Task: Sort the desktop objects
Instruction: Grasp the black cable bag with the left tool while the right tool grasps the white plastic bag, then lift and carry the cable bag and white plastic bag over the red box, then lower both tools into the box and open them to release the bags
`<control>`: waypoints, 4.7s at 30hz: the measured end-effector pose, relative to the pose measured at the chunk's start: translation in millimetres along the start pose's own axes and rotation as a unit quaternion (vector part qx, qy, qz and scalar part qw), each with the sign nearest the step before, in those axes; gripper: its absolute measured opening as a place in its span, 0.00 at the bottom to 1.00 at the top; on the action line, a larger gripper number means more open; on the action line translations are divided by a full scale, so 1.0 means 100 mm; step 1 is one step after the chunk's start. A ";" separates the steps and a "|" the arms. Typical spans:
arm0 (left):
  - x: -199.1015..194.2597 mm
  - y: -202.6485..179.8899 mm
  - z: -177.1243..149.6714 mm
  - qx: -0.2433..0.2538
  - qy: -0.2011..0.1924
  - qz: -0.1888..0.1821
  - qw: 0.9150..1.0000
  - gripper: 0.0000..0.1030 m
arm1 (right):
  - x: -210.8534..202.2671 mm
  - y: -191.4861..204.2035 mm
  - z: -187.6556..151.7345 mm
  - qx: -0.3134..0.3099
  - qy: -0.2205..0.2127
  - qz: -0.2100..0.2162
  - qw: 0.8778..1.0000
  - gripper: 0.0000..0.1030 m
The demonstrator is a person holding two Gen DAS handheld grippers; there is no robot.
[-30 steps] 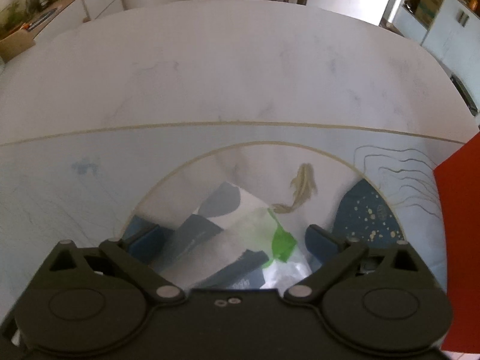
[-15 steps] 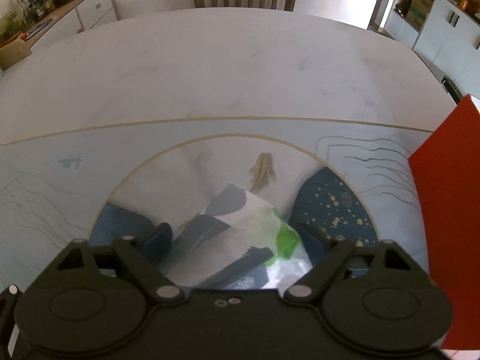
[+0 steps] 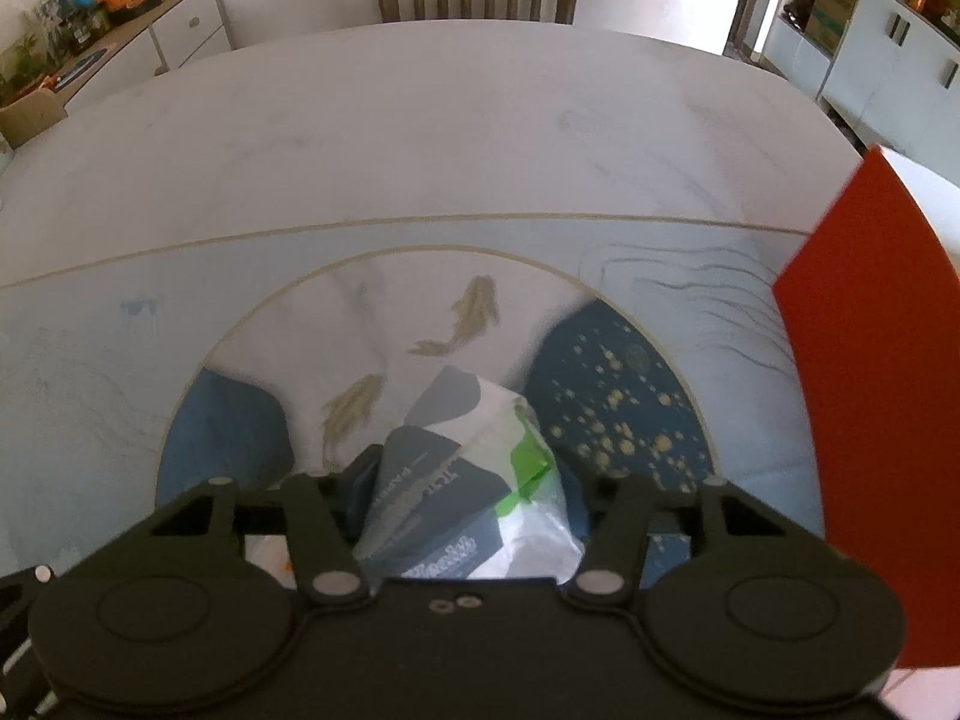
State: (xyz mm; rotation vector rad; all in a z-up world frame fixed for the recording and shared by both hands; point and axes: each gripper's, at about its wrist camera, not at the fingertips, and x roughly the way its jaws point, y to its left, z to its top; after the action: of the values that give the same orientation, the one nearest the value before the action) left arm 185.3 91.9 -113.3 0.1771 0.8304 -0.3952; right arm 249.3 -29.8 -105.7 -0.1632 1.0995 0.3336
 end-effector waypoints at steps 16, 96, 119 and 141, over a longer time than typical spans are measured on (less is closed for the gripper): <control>-0.06 -0.18 0.06 -0.053 0.018 0.010 0.998 0.34 | -0.43 -0.51 -0.31 0.023 -0.008 0.027 0.999 0.44; 0.39 -2.20 2.33 0.011 -0.049 -0.060 0.997 0.34 | -1.67 -3.39 -0.20 0.085 -0.143 -0.001 0.986 0.44; 1.29 -2.06 2.56 0.028 0.020 -0.035 0.999 0.35 | -1.03 -3.29 -0.07 0.052 -0.112 0.005 0.992 0.44; 1.60 -2.03 2.56 0.040 0.072 -0.042 0.996 0.37 | -0.77 -3.13 -0.21 -0.026 -0.090 0.005 0.996 0.47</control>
State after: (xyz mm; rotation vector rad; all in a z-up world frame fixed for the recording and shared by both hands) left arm 374.2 -214.7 -62.6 0.2477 0.9664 -0.5001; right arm 307.4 -343.3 -57.0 -0.1695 0.9149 0.3787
